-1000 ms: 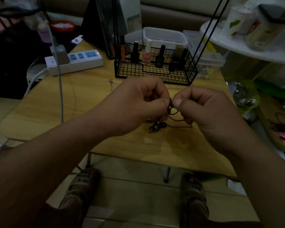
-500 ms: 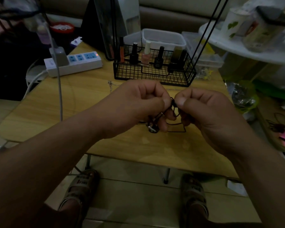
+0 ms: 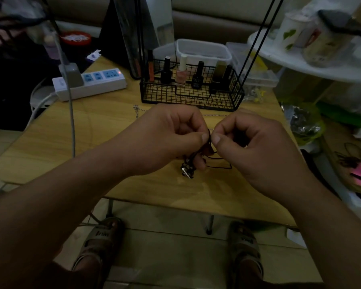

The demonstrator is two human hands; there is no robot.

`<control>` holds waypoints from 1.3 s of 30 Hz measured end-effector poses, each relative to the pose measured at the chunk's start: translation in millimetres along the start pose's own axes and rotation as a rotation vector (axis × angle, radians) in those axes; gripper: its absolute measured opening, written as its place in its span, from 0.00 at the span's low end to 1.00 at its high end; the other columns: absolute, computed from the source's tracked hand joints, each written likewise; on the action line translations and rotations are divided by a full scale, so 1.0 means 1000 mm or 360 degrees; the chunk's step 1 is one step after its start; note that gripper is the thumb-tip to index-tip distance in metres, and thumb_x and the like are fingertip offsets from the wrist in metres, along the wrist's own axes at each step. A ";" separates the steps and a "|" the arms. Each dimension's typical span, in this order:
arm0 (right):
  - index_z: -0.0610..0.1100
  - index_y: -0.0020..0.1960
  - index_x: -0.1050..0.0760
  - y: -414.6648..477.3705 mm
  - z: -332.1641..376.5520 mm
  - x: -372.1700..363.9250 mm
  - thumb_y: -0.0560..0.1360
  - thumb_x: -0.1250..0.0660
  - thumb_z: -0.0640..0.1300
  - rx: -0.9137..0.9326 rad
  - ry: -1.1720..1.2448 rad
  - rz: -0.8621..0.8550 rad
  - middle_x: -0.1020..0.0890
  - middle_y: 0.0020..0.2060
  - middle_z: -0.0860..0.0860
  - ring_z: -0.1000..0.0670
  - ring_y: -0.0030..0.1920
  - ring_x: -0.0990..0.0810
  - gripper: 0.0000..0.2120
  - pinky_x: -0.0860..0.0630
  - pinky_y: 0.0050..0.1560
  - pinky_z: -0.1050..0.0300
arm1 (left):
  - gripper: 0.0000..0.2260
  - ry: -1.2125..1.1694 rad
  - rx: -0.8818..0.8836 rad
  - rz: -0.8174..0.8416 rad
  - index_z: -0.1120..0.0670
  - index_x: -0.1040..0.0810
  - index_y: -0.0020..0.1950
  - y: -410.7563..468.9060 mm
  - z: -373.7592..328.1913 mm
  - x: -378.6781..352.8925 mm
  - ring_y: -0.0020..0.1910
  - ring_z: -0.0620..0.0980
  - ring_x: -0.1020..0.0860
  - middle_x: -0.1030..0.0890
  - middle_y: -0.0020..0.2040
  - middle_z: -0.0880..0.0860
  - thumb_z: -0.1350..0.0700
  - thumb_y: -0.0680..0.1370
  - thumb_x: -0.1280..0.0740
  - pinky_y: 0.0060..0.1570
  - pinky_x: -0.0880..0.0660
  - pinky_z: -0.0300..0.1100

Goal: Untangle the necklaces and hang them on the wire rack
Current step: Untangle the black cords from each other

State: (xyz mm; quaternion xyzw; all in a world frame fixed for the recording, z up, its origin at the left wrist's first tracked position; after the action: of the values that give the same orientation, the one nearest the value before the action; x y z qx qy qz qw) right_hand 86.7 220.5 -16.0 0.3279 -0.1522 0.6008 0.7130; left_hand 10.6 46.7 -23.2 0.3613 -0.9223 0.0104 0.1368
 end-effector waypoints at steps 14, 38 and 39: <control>0.40 0.50 0.19 0.006 -0.006 -0.007 0.83 0.38 0.39 -0.0513 0.1026 0.0261 0.16 0.40 0.48 0.50 0.41 0.19 0.09 0.22 0.42 0.57 | 0.05 -0.0170 -0.0019 -0.0185 0.57 0.21 0.46 0.003 0.008 0.007 0.34 0.55 0.18 0.18 0.38 0.55 0.62 0.82 0.33 0.38 0.21 0.50; 0.52 0.48 0.18 0.000 -0.007 -0.008 0.81 0.31 0.45 -0.0099 0.0171 0.0012 0.14 0.41 0.52 0.49 0.43 0.16 0.05 0.20 0.43 0.47 | 0.03 0.0622 -0.0384 -0.0418 0.54 0.17 0.46 -0.001 0.010 0.002 0.33 0.44 0.22 0.19 0.36 0.47 0.60 0.79 0.26 0.32 0.28 0.33; 0.52 0.48 0.18 0.000 -0.007 -0.008 0.81 0.31 0.44 -0.0104 0.0177 0.0015 0.14 0.41 0.51 0.49 0.43 0.16 0.05 0.20 0.41 0.49 | 0.02 0.0646 -0.0393 -0.0405 0.54 0.17 0.47 -0.001 0.010 0.002 0.33 0.44 0.22 0.20 0.36 0.46 0.59 0.79 0.26 0.32 0.28 0.33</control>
State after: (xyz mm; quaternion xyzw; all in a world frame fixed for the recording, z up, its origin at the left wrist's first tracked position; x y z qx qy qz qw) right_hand 83.3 219.0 -25.7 0.2698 -0.1335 0.6161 0.7278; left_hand 7.6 43.6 -32.0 0.4455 -0.8174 -0.0472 0.3621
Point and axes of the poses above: each hand's wrist, its own y-axis towards the middle knuckle, its own x-axis out of the back of the hand, z = x × y, the point moved 2 cm from there along y, towards the middle knuckle
